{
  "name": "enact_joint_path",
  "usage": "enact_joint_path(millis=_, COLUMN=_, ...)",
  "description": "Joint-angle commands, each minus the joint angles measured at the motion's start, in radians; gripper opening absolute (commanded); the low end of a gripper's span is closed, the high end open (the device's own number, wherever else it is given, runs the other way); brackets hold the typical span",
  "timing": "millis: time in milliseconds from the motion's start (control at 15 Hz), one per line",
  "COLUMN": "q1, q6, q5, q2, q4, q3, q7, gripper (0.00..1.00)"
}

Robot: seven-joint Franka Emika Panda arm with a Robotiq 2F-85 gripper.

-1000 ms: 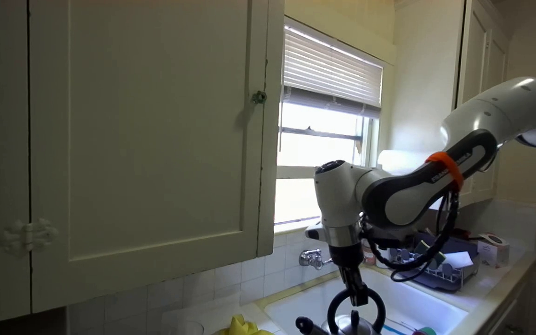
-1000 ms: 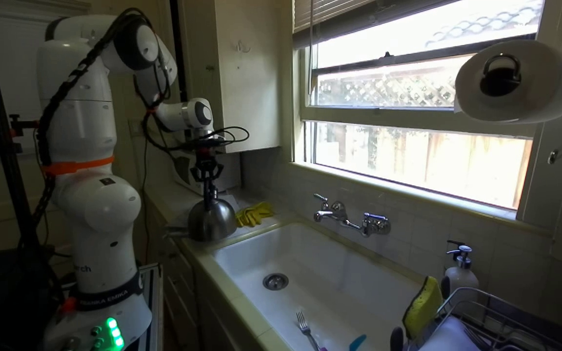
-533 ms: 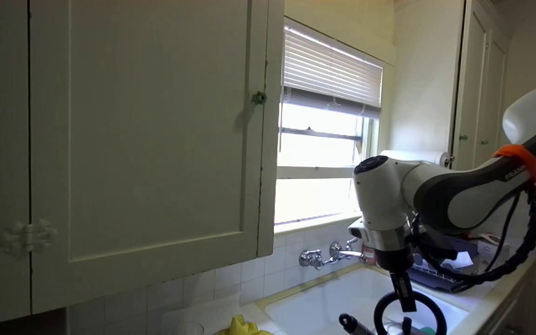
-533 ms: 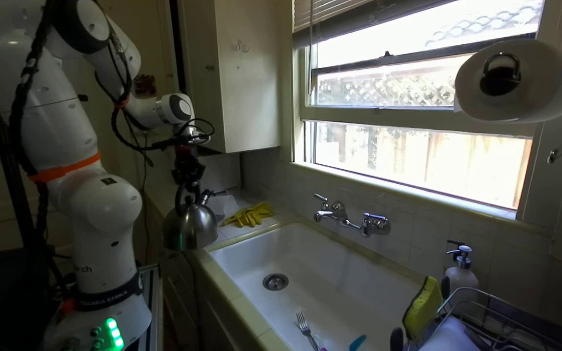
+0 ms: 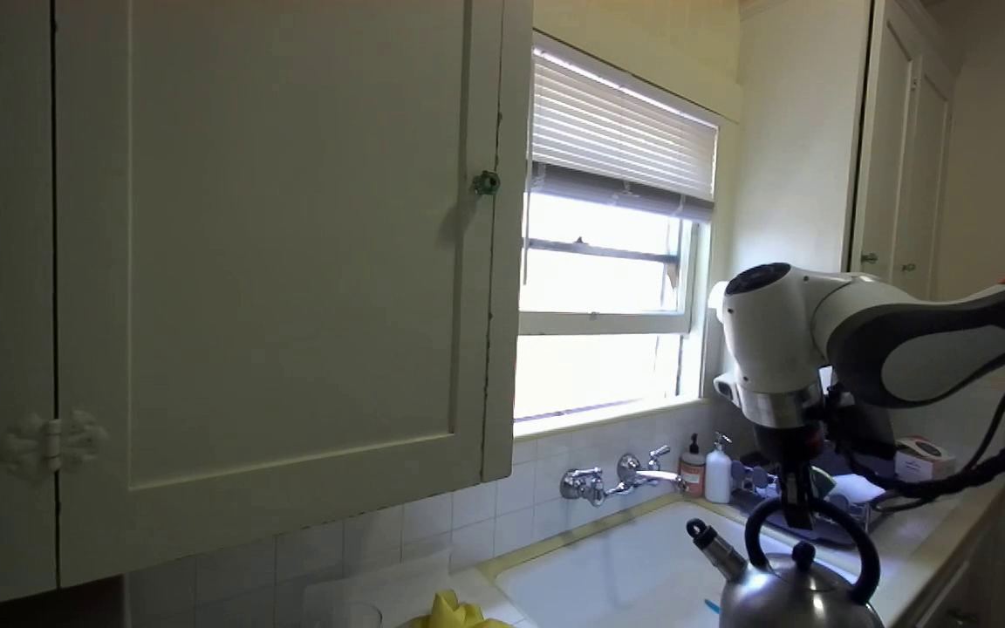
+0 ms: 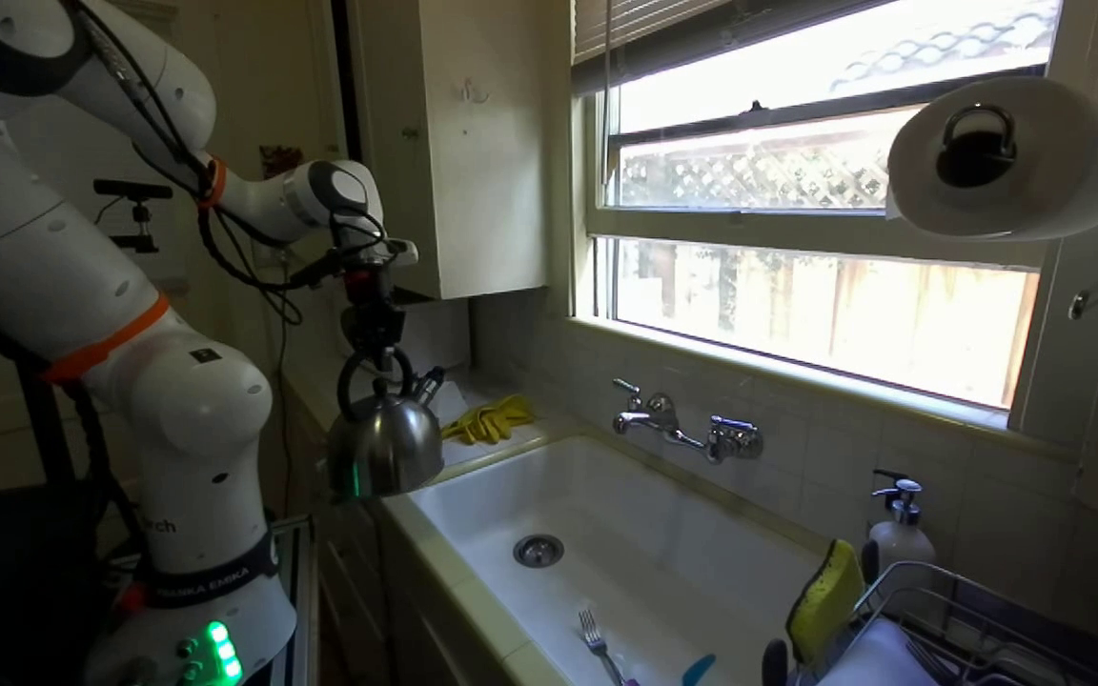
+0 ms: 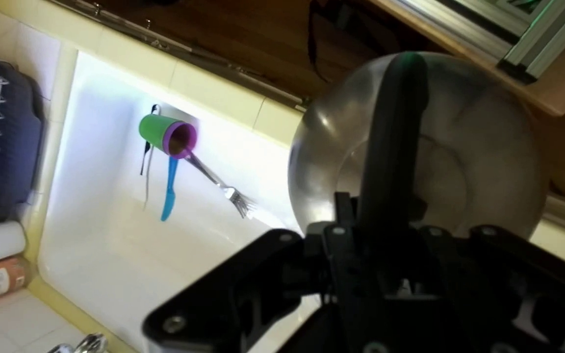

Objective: Put the teapot in the sink

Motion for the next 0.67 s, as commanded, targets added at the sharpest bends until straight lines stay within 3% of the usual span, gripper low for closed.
enact_joint_path(millis=0, q1=-0.025, q6=-0.001, q5=0.004, q2=-0.013, q4=0.002, q3=0.006, q7=-0.015, gripper=0.08)
enact_joint_path(millis=200, q1=-0.025, q6=0.000, q5=0.004, q2=0.004, q4=0.000, q3=0.013, q7=-0.015, gripper=0.08)
enact_joint_path(millis=267, q1=-0.024, q6=0.000, q5=0.004, q2=0.009, q4=0.000, q3=0.016, q7=-0.014, gripper=0.02)
enact_joint_path(millis=333, q1=-0.043, q6=-0.012, q5=0.008, q2=0.006, q4=0.001, q3=0.012, q7=0.024, gripper=0.02)
enact_joint_path(millis=600, q1=-0.101, q6=0.015, q5=0.038, q2=-0.079, q4=-0.036, q3=-0.047, q7=0.109, gripper=0.02)
